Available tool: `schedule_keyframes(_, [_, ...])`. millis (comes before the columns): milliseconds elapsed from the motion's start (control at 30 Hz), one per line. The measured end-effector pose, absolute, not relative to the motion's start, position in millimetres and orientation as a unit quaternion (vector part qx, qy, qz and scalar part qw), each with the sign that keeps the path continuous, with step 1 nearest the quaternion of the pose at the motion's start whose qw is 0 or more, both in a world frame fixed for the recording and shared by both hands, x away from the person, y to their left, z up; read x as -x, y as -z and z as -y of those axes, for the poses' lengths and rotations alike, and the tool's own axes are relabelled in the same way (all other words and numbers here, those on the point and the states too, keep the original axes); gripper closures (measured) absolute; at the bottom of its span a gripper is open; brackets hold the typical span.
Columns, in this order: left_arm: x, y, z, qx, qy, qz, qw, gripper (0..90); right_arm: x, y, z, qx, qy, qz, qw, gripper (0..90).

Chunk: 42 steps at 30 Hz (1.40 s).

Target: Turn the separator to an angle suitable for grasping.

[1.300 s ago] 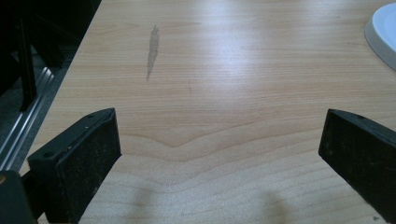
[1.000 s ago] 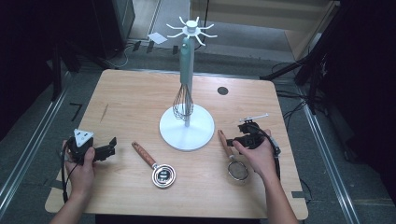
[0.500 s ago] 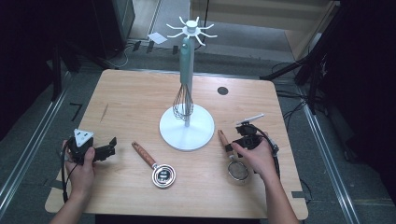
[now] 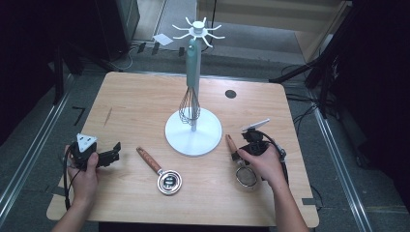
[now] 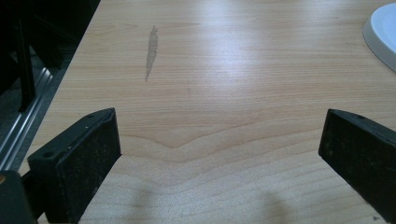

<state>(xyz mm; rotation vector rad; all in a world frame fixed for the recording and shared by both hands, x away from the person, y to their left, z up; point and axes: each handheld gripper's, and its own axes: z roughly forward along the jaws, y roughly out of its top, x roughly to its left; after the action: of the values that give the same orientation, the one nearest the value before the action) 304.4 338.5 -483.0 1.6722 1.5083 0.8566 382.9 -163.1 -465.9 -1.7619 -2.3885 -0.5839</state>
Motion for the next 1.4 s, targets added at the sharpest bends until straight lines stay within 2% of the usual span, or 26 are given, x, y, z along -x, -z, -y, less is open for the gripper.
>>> schedule_keyframes(400, [-304.7, 483.1, -337.8, -0.648, -0.333, -0.584, 0.358, 0.0, -383.9, 467.9, 160.9, 0.583, 0.191, 0.787, 0.063, 62.6])
schedule_keyframes(667, [-304.8, 483.0, -337.7, -0.648, -0.333, -0.584, 0.357, 0.0, -384.0, 468.1, 161.0, 0.592, 0.186, 0.782, 0.065, 68.5])
schedule_keyframes(933, [-304.7, 483.0, -337.6, -0.648, -0.333, -0.584, 0.357, 0.0, -382.4, 468.5, 161.5, 0.589, 0.192, 0.782, 0.067, 69.5])
schedule_keyframes(1400, [-304.8, 483.1, -338.0, -0.648, -0.333, -0.584, 0.358, 0.0, -376.7, 448.4, 168.0, 0.582, 0.269, 0.767, 0.024, 69.8])
